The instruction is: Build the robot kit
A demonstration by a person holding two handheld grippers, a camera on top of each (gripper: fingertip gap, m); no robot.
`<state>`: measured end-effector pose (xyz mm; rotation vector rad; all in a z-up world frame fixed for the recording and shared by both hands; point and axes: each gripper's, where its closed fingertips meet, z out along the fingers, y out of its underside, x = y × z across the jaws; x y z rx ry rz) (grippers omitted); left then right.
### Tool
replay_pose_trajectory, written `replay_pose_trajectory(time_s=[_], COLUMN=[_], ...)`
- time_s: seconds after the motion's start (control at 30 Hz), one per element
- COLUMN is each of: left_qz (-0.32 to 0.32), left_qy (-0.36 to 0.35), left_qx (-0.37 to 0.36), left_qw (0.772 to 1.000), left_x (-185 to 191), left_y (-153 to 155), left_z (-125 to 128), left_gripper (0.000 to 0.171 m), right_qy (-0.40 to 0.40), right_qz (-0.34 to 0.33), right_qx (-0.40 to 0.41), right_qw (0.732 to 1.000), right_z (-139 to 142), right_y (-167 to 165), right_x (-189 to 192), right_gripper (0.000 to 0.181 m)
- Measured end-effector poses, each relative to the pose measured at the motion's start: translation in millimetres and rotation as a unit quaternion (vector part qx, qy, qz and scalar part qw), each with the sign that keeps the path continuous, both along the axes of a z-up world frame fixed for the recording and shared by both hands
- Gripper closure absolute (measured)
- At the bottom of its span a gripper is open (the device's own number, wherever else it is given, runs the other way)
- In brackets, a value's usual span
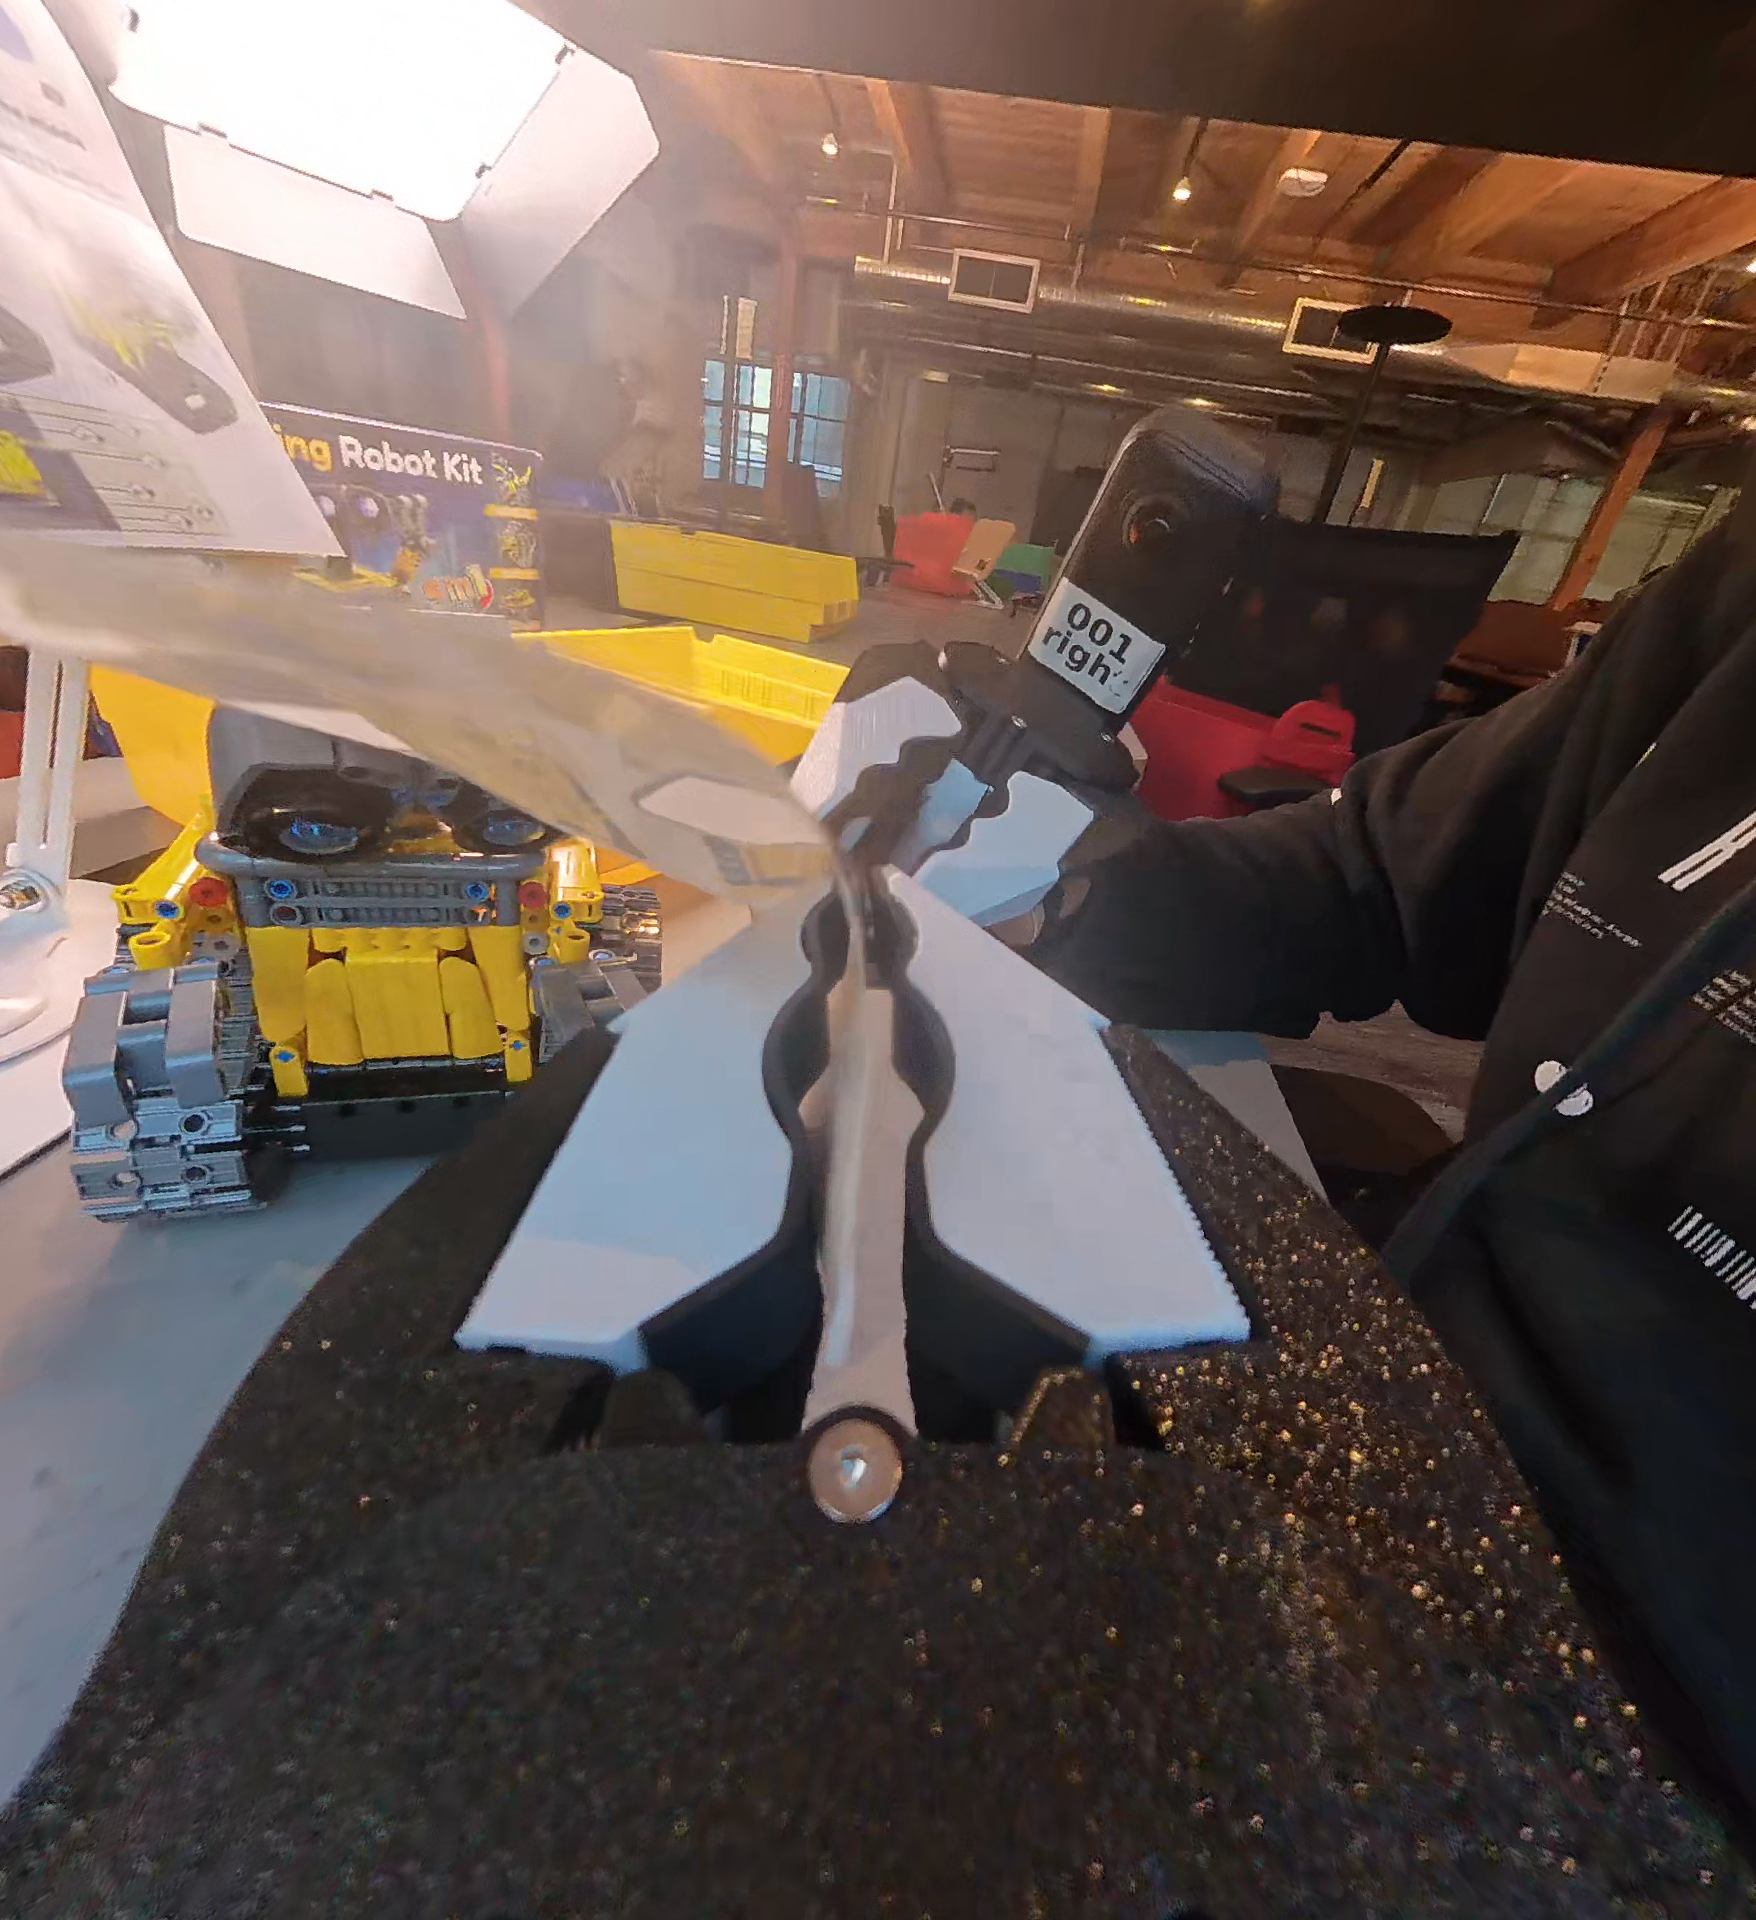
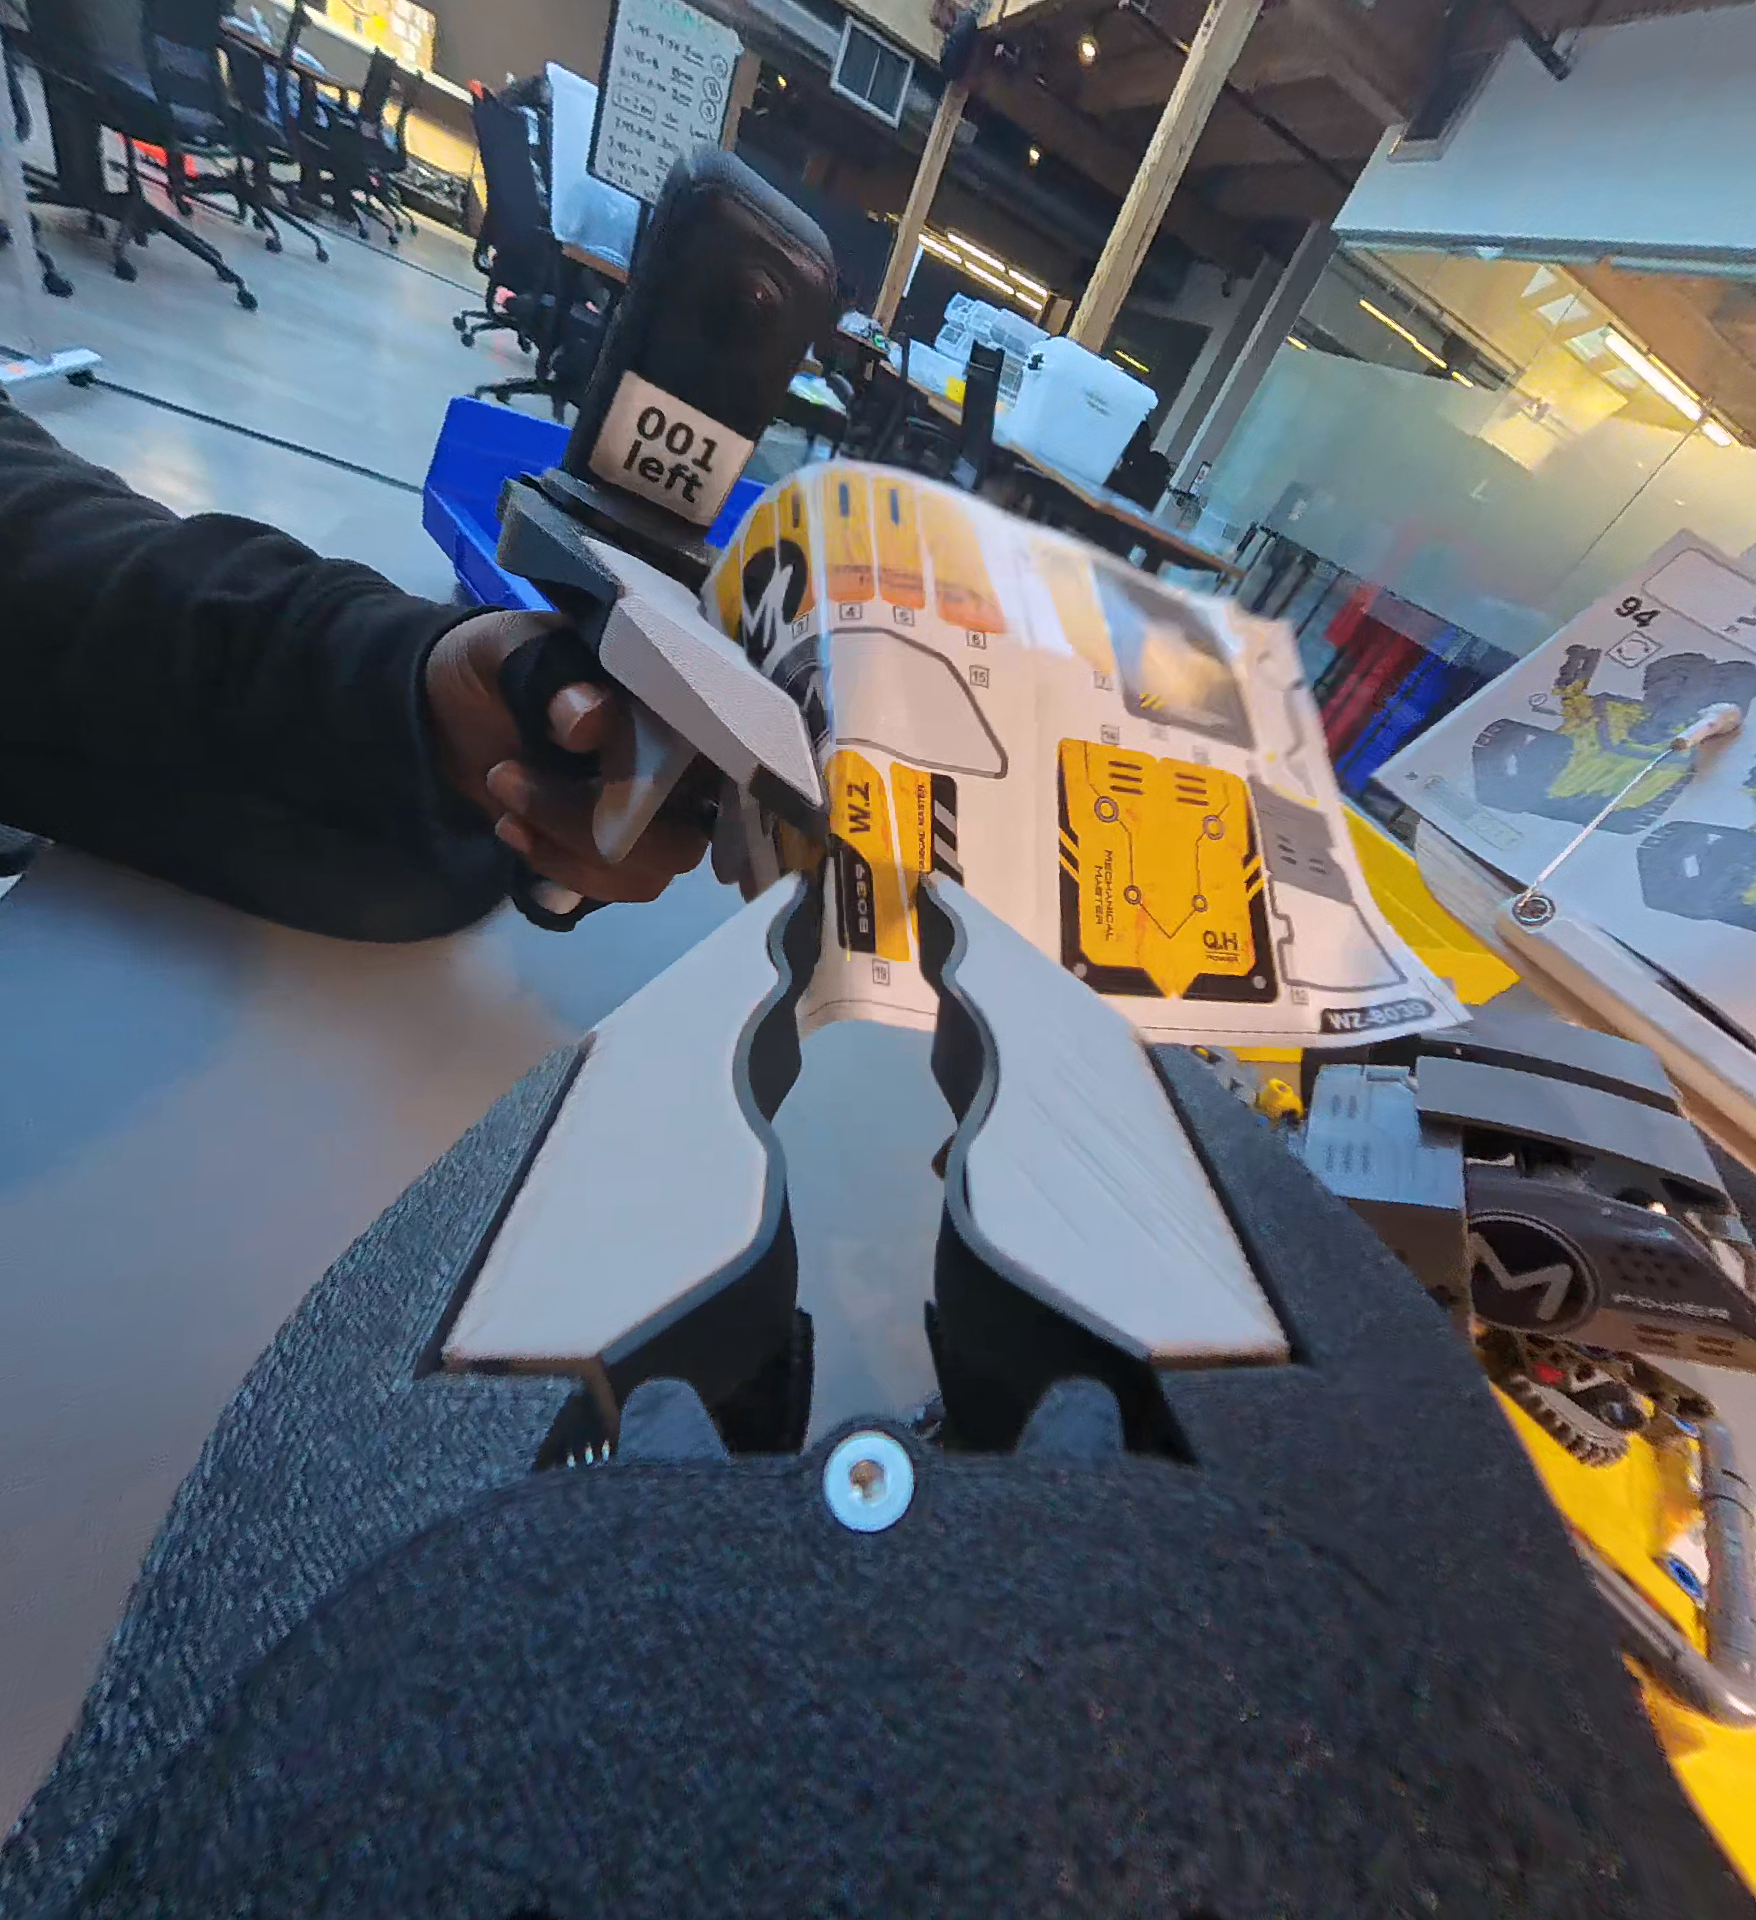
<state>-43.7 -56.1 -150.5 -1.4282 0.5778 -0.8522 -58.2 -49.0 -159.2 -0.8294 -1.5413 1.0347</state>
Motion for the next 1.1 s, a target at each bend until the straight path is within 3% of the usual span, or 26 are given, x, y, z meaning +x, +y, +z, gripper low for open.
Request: replay_pose_trajectory(time_s=[0.47, 1.1], left_qz=[-0.009, 0.002], left_qy=[0.048, 0.097], left_qx=[0.034, 0.041], left_qw=[0.998, 0.994], left_x=[-4, 4], left_y=[-11, -8], left_z=[2, -14], left_gripper=[0.17, 0.171], right_qy=[-0.002, -0.013], right_qz=[0.073, 0.071], right_qx=[-0.122, -0.099], right_qw=[0.99, 0.992], right_z=[4, 2], right_y=[-7, -8], right_x=[6, 7], right_gripper=[0.175, 0.166])
